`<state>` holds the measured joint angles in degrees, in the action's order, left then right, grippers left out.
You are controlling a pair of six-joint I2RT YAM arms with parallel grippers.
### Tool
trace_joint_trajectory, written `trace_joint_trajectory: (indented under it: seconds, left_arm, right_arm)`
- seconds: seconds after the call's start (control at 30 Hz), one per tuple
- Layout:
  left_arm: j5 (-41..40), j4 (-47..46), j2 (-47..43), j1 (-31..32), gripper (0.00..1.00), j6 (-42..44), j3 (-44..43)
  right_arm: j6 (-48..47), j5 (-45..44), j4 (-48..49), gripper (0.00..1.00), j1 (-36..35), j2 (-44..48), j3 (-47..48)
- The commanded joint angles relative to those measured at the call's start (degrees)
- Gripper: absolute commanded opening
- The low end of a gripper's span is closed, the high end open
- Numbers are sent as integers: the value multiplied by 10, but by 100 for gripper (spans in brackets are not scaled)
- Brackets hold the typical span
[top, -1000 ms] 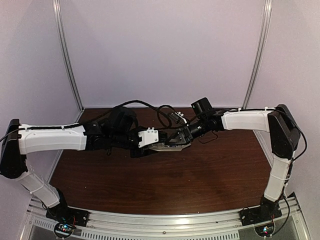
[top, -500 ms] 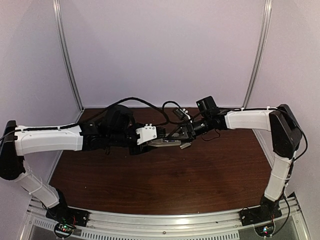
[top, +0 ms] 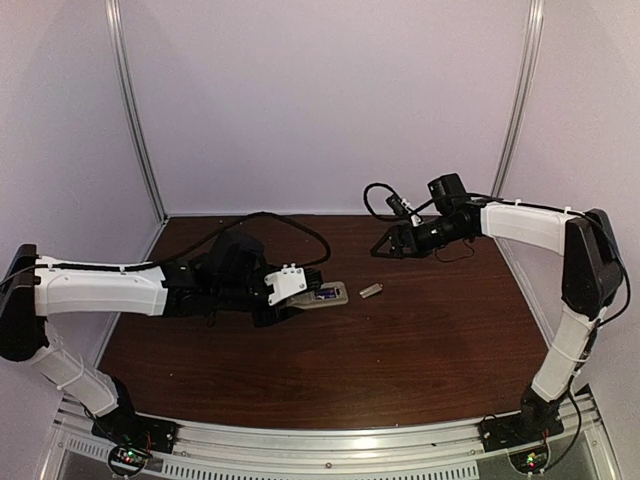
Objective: Load the batteries into the remote control
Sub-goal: Pick up the battery cover at the center of the board.
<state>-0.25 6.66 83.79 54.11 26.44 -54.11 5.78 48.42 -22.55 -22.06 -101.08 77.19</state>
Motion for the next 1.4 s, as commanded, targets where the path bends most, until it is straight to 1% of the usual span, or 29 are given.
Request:
trace_joint_trajectory:
  seconds: [0.0, 0.03, 0.13, 0.2, 0.23, 0.27, 0.3, 0.4, 0.53, 0.6, 0.77, 1.07, 1.37]
  left_arm:
    - [-34, -52, -21, 1, 0, -49, 23]
    - [-36, -52, -21, 1, 0, -52, 25]
    - [-38, -51, -19, 1, 0, -61, 30]
    - [-40, -52, -20, 1, 0, -67, 33]
    - [-40, -52, -20, 1, 0, -71, 34]
    - [-40, -53, -20, 1, 0, -72, 35]
    - [-41, -54, -19, 1, 0, -74, 35]
    - [-42, -54, -16, 1, 0, -77, 36]
    - [-45, -52, -16, 1, 0, -78, 34]
    - [-46, -52, -15, 1, 0, -78, 32]
    - [-46, -52, -13, 1, 0, -80, 30]
    - [-48, -58, -11, 1, 0, -85, 37]
    - [-48, -64, -10, 1, 0, -89, 39]
  right_arm:
    - [-18, -73, -76, 98, 26, -55, 25]
    - [-19, -76, -77, 96, 27, -62, 26]
    - [-14, -98, -58, 93, 26, -68, 19]
    - [-10, -112, -58, 84, 27, -78, 26]
    - [-8, -110, -58, 78, 27, -86, 31]
    - [-5, -112, -62, 68, 27, -95, 38]
    - [-4, -117, -71, 63, 27, -106, 49]
    - [1, -122, -72, 53, 25, -132, 64]
    - [7, -136, -74, 50, 21, -154, 80]
    - [13, -138, -71, 45, 22, -165, 83]
    - [24, -118, -61, 38, 21, -192, 92]
    - [23, -104, -59, 37, 18, -219, 99]
    - [23, -96, -63, 28, 12, -246, 119]
